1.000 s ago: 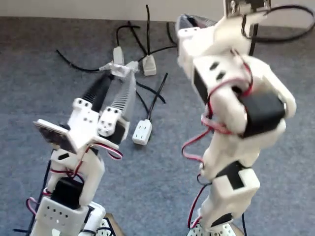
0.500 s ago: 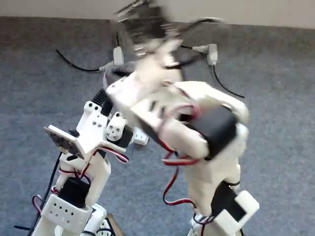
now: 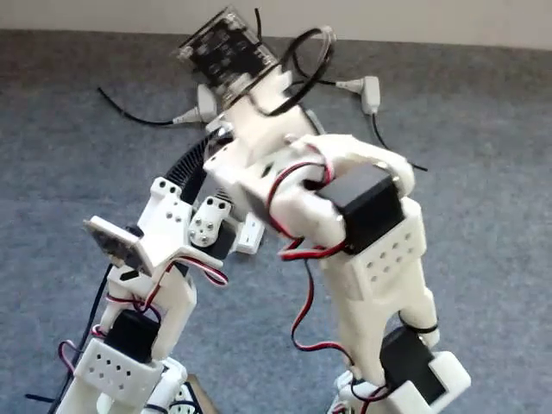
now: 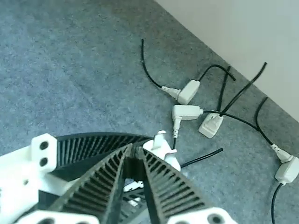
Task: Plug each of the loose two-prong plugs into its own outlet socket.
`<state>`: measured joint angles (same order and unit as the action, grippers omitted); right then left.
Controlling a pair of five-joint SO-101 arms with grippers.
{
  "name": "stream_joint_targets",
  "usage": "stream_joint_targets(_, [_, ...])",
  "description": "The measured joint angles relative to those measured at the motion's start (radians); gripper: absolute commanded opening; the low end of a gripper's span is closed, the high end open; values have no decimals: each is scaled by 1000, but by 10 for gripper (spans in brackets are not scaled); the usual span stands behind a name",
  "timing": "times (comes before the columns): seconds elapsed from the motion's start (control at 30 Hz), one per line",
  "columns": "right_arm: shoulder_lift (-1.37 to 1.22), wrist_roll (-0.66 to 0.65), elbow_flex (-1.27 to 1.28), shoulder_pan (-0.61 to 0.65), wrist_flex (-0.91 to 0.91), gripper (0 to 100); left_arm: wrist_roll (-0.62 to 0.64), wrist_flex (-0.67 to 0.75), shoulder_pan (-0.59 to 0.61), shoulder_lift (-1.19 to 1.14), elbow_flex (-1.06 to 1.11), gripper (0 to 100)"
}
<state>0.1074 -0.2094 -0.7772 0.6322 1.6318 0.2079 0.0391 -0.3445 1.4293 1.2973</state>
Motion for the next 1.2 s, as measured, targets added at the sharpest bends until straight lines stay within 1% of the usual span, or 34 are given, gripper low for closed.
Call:
stream_joint_targets(0.1, [2,-6,41,-78,-77,8,0,-2,3,-2,3,5])
stream_joint_targets(0.17, [-15,-38,92,-141,-141,8,2,-2,-2,0,3,5])
stream_joint_targets(0.23, [-35,-77,160,-189,-198,8,2,-2,-2,0,3,5])
stream_joint_targets(0.4, [-72,-101,361,-292,-344,8,2,0,6,17,0,5])
stream_joint_targets(0.57, [-63,-101,404,-315,-384,8,6,0,0,9,2,5])
stream_joint_targets(0.83, [74,-101,417,-330,-384,8,8,-18,3,11,26,5])
stream_joint_targets(1.0, [143,-101,459,-411,-311,8,8,-203,80,-26,-21,5])
stream_joint_targets(1.1, [157,-101,494,-483,-264,8,8,-353,100,-126,-127,5])
stream_joint_targets(1.2, [163,-101,529,-557,-224,8,6,-528,98,-279,-281,5])
